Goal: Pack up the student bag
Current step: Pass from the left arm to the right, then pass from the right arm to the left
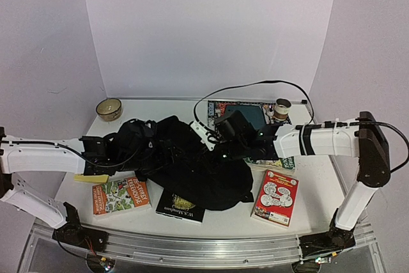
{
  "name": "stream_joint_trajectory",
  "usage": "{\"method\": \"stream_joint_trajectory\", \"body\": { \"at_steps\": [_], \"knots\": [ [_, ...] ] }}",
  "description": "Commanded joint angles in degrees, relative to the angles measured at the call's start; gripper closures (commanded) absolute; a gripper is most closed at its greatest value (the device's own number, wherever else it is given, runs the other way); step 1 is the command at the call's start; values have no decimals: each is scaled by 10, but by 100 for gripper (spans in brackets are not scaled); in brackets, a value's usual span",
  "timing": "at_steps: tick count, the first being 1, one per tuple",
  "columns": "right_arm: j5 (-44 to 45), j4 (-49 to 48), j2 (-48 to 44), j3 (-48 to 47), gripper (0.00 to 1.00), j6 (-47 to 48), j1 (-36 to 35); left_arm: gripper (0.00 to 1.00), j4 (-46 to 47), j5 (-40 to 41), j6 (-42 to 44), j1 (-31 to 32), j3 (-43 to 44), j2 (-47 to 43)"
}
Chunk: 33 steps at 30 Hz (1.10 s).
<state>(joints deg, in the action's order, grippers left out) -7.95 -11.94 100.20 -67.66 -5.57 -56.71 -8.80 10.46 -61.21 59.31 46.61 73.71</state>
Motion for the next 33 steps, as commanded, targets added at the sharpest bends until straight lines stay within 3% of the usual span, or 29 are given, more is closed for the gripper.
{"method": "stream_joint_trajectory", "body": {
  "at_steps": [1, 12, 20, 22, 27, 33],
  "knots": [
    [-41, 16, 0, -5, 100, -29, 29, 20, -23, 14, 201, 0, 6, -38],
    [-101, 31, -12, -12, 100, -34, 47, 11, -165, 29, 583, -7, 110, -19],
    [-116, 40, -28, -12, 100, -30, 47, 10, -182, 23, 816, -11, 108, -25],
    [-119, 41, -30, -12, 100, -29, 47, 10, -177, 21, 848, -26, 97, -24],
    [-121, 42, -32, -13, 100, -30, 47, 10, -153, -75, 907, -90, 65, -15],
    [-131, 42, -29, -21, 100, -34, 47, 12, -116, -135, 934, -102, 47, 26]
  ]
}}
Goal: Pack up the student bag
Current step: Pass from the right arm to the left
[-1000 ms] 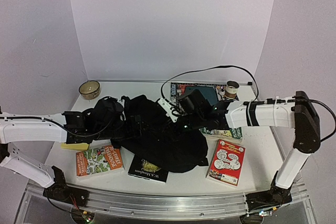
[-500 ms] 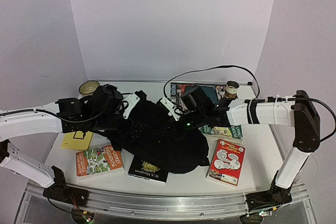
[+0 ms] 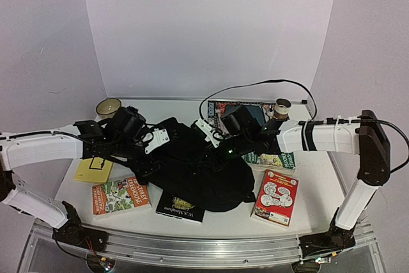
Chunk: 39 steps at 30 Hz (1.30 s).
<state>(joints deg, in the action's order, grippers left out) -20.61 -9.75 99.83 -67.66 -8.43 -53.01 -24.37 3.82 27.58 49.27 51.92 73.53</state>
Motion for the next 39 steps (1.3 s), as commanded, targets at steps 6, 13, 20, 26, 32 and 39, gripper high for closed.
{"method": "stream_joint_trajectory", "body": {
  "at_steps": [6, 13, 20, 26, 32, 39],
  "knots": [
    [-8, 20, -23, -28, 100, -9, 10, 24, 55, -106, 50, -2, 2, 72],
    [35, 27, -34, -21, 96, -16, 10, 70, 54, -159, 31, -2, 18, 76],
    [145, 73, -68, -17, 76, -21, 9, 100, 54, -231, 2, -2, 29, 26],
    [208, 112, -113, -26, 59, 6, -18, 100, 44, -243, -49, -3, 51, 8],
    [244, 135, -170, -31, 46, 37, -53, 100, 38, -237, -94, -3, 77, 23],
    [213, 160, -181, -52, 37, 59, -89, 100, 32, -226, -112, -3, 94, 46]
  ]
}}
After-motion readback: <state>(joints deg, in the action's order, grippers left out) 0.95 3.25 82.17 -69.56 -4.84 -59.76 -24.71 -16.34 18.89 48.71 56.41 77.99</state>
